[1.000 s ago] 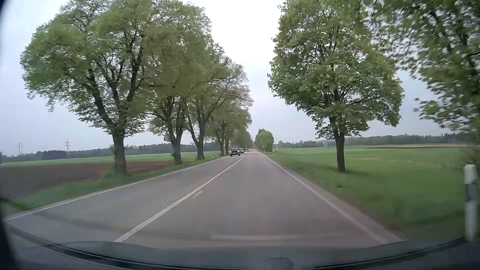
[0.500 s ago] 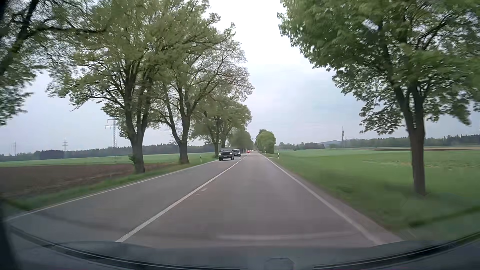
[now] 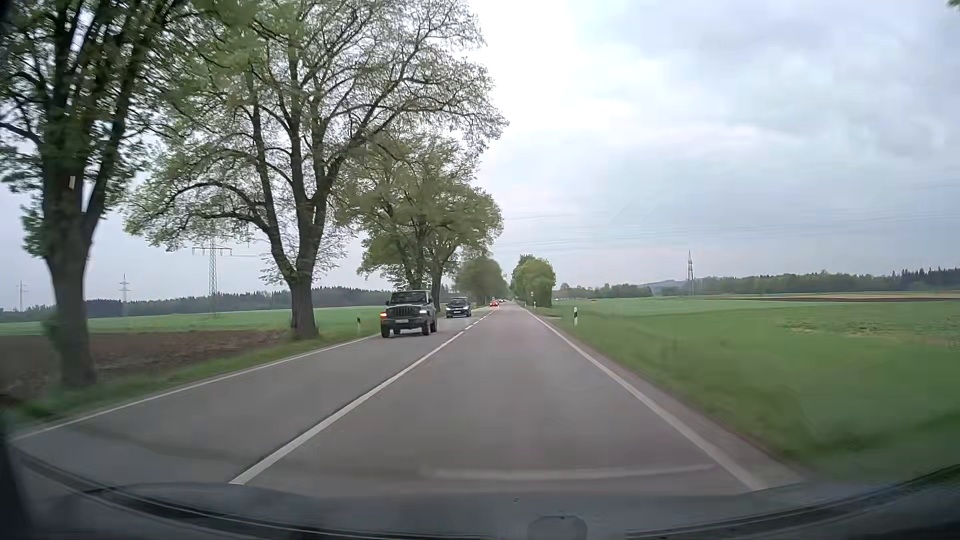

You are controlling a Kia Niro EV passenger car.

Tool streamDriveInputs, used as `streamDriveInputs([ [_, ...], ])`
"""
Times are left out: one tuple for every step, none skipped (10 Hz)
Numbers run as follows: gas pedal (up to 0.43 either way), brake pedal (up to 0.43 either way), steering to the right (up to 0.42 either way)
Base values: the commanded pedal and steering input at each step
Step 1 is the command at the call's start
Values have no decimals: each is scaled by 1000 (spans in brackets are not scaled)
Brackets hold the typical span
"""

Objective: Follow the waypoints while adhering to traffic rules and regulations

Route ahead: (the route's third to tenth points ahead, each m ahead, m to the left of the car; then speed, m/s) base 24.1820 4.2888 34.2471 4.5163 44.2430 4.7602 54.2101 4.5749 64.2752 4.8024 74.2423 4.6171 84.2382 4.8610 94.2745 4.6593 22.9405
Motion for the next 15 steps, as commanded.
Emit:
streamDriveInputs([
  [248, 0, -2],
  [248, 0, -3],
  [248, 0, -3],
  [248, 0, -3],
  [248, 0, -3],
  [248, 0, -3],
  [248, 0, -3],
  [248, 0, -3],
  [248, 0, -3],
  [248, 0, -3],
  [248, 0, -3],
  [240, 0, -3],
  [240, 0, -3],
  [240, 0, -3],
  [240, 0, -3],
])
